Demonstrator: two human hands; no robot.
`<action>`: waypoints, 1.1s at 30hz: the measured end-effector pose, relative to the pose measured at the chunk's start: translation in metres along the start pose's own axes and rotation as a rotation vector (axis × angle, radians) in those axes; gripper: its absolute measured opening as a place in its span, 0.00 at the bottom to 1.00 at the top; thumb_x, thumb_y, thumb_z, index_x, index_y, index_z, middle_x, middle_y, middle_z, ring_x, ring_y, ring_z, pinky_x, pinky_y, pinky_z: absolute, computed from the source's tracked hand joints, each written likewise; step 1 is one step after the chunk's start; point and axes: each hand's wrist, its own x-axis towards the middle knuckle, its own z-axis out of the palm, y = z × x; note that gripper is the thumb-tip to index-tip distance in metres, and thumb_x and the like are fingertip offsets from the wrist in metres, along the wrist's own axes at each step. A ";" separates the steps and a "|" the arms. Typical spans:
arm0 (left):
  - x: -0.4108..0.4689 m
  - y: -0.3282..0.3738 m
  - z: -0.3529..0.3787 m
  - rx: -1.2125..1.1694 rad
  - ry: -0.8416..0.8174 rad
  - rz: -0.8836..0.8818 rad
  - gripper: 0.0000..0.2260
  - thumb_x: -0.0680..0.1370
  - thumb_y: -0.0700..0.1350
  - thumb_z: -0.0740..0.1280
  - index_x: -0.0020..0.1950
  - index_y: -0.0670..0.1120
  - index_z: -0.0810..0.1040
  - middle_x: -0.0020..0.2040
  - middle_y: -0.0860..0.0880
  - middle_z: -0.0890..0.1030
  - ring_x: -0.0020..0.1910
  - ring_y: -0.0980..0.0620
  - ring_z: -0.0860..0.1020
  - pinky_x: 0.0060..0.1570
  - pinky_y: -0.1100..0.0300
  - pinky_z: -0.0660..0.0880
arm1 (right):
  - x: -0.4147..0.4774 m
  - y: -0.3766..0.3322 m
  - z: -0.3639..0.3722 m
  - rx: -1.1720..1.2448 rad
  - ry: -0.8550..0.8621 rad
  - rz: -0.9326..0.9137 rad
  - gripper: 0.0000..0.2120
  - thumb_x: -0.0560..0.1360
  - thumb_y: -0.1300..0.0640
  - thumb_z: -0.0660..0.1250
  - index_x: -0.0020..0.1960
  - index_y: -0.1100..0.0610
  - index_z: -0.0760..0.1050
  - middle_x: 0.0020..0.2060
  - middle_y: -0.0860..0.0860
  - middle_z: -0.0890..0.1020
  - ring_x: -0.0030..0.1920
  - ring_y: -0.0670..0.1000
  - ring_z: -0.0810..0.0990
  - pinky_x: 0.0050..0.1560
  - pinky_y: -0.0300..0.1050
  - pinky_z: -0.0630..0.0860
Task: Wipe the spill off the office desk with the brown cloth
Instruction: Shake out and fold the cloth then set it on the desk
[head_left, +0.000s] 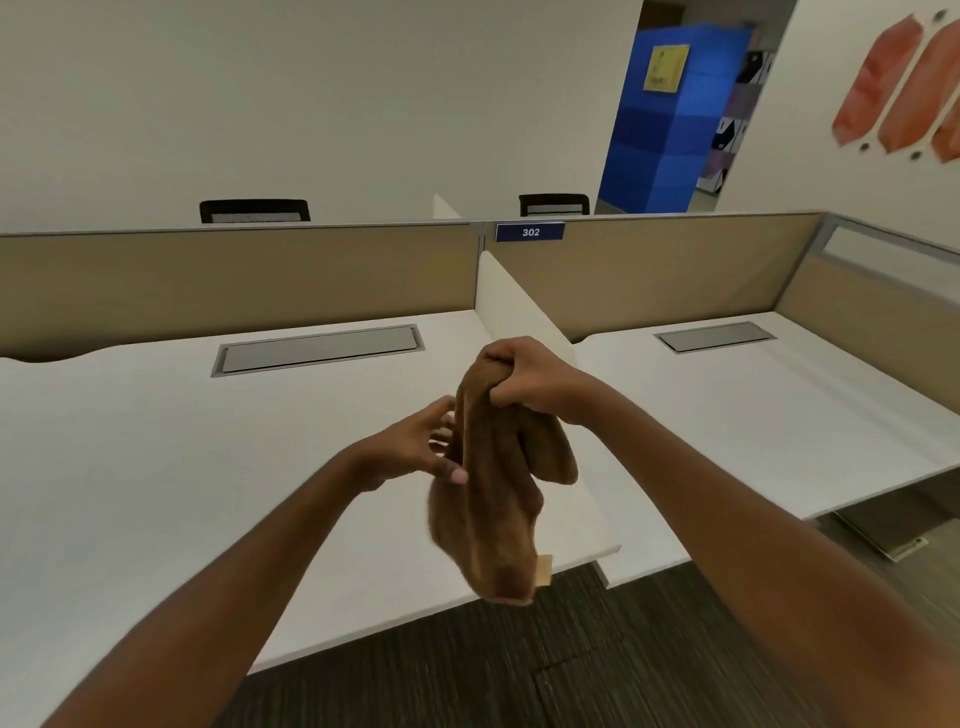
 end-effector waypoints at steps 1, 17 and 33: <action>0.003 0.005 0.003 -0.049 0.026 0.057 0.38 0.65 0.45 0.79 0.70 0.58 0.63 0.67 0.51 0.72 0.65 0.50 0.73 0.61 0.53 0.75 | 0.003 -0.003 0.000 -0.004 -0.029 -0.006 0.11 0.63 0.65 0.64 0.44 0.59 0.79 0.38 0.58 0.80 0.38 0.50 0.78 0.37 0.39 0.77; 0.014 0.039 0.015 0.079 0.091 -0.051 0.12 0.75 0.54 0.69 0.53 0.49 0.80 0.47 0.49 0.84 0.46 0.49 0.83 0.46 0.63 0.79 | 0.002 0.021 -0.031 0.039 0.038 0.160 0.21 0.66 0.67 0.73 0.58 0.59 0.79 0.50 0.55 0.82 0.51 0.54 0.81 0.49 0.45 0.82; 0.003 0.053 0.012 -0.575 0.277 0.055 0.13 0.72 0.49 0.69 0.51 0.42 0.78 0.44 0.45 0.83 0.44 0.48 0.82 0.45 0.56 0.79 | -0.074 0.132 0.109 0.897 0.027 0.487 0.37 0.77 0.32 0.46 0.71 0.58 0.66 0.65 0.59 0.76 0.67 0.62 0.72 0.69 0.64 0.66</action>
